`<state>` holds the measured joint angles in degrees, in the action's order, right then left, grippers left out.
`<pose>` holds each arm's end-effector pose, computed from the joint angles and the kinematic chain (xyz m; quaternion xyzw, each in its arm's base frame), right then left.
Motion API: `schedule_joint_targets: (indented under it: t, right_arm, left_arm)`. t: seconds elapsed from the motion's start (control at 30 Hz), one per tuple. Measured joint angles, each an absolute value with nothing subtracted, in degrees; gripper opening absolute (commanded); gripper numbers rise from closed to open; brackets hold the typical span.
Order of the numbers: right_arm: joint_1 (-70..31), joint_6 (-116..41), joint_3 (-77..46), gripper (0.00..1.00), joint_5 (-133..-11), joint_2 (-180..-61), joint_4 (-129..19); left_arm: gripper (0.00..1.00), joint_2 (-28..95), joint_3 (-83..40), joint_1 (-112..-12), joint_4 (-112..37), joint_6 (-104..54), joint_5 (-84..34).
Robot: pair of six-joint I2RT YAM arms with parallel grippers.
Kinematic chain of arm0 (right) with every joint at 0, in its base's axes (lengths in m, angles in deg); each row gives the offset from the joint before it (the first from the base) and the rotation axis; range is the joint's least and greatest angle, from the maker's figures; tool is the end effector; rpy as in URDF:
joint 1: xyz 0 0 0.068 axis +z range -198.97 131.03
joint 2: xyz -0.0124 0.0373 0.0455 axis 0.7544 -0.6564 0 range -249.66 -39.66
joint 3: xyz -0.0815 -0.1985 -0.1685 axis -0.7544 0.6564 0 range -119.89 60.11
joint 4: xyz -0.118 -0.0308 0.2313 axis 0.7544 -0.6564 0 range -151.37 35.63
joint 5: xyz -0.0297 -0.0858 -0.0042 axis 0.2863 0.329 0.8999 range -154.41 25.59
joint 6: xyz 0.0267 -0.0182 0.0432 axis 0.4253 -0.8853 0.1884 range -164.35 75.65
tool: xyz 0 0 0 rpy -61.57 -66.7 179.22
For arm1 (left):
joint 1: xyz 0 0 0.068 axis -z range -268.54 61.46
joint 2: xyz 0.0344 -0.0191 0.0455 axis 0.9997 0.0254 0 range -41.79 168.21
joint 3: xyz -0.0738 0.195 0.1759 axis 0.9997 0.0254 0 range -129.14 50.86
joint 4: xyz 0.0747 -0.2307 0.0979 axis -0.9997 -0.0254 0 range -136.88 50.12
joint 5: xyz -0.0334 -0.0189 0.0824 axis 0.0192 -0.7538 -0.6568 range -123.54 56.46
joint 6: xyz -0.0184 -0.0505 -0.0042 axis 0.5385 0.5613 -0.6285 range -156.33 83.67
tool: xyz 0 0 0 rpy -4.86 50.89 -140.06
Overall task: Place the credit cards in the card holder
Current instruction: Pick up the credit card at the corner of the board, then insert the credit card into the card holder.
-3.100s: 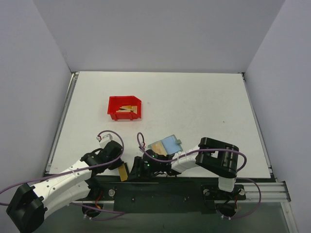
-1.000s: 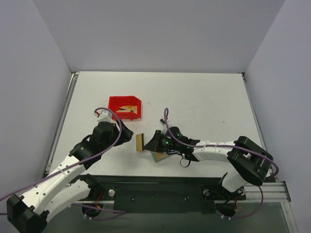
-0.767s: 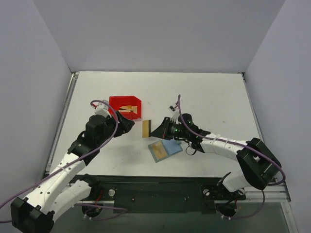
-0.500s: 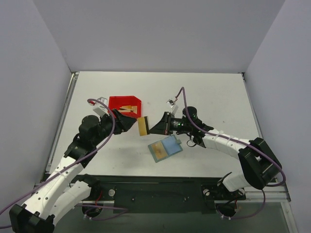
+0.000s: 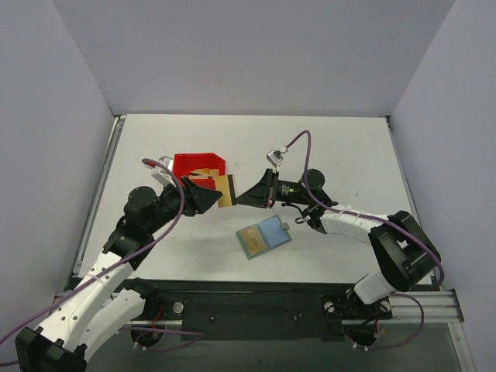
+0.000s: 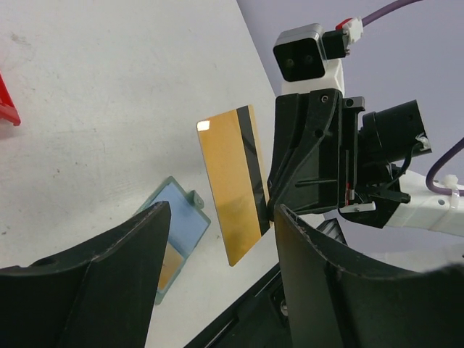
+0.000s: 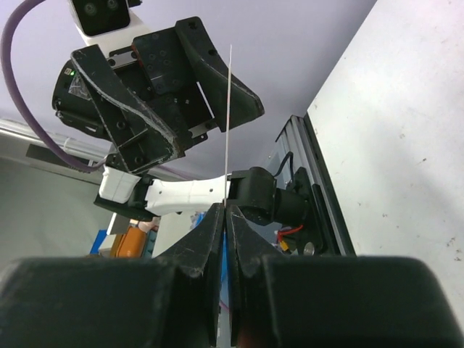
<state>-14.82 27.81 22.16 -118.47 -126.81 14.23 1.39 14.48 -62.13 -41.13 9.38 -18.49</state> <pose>0.2336 0.1933 0.2624 -0.1831 0.6074 0.7393 0.2258 0.1618 -0.0907 0.3096 -0.0408 0.7523 -0.4626 0.4673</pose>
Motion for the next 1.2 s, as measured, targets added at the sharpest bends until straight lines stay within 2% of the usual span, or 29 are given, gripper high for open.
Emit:
schedule_joint_targets:
  t: [0.17,0.3,0.47,0.5,0.53,0.57,0.63,0.77,0.8,1.2]
  right_arm:
    - [-14.82,29.18,22.20,0.00,-119.22,-126.90,16.02]
    - [-14.82,29.18,22.18,0.00,-119.43,-126.90,16.13]
    - [-14.82,29.07,22.20,0.00,-119.43,-126.90,16.08]
    - [-14.82,29.03,22.20,0.00,-119.43,-126.90,16.08]
    - [-14.82,28.92,22.20,0.03,-119.43,-126.88,16.02]
    - [-14.82,28.70,22.20,0.13,-119.33,-126.88,15.65]
    - [-14.82,28.51,22.22,0.25,-119.35,-126.88,15.36]
    - [-14.82,26.32,22.22,0.33,-119.39,-125.57,13.57]
    - [-14.82,25.34,22.22,0.38,-119.35,-124.76,12.46]
    - [-14.82,14.65,22.07,0.38,-117.49,-118.60,1.16]
  left_arm:
    - [0.61,1.61,15.68,-62.13,-37.66,10.61,-15.96]
    - [0.48,2.57,16.81,-62.13,-34.40,11.99,-14.52]
    - [0.19,4.16,17.51,-62.06,-31.49,13.93,-12.75]
    - [0.05,4.30,17.56,-62.00,-31.19,14.19,-12.57]
    - [0.00,4.36,17.60,-62.00,-30.69,14.48,-12.42]
    - [0.00,4.36,17.62,-62.00,-30.10,14.91,-12.16]
    - [0.00,4.32,17.62,-61.78,-28.87,15.55,-11.74]
    - [0.00,4.41,18.41,-61.65,-27.78,16.42,-11.61]
    - [0.00,4.41,18.85,-61.65,-27.43,16.79,-11.57]
    - [0.00,6.59,20.95,-60.71,-21.44,20.95,-8.37]
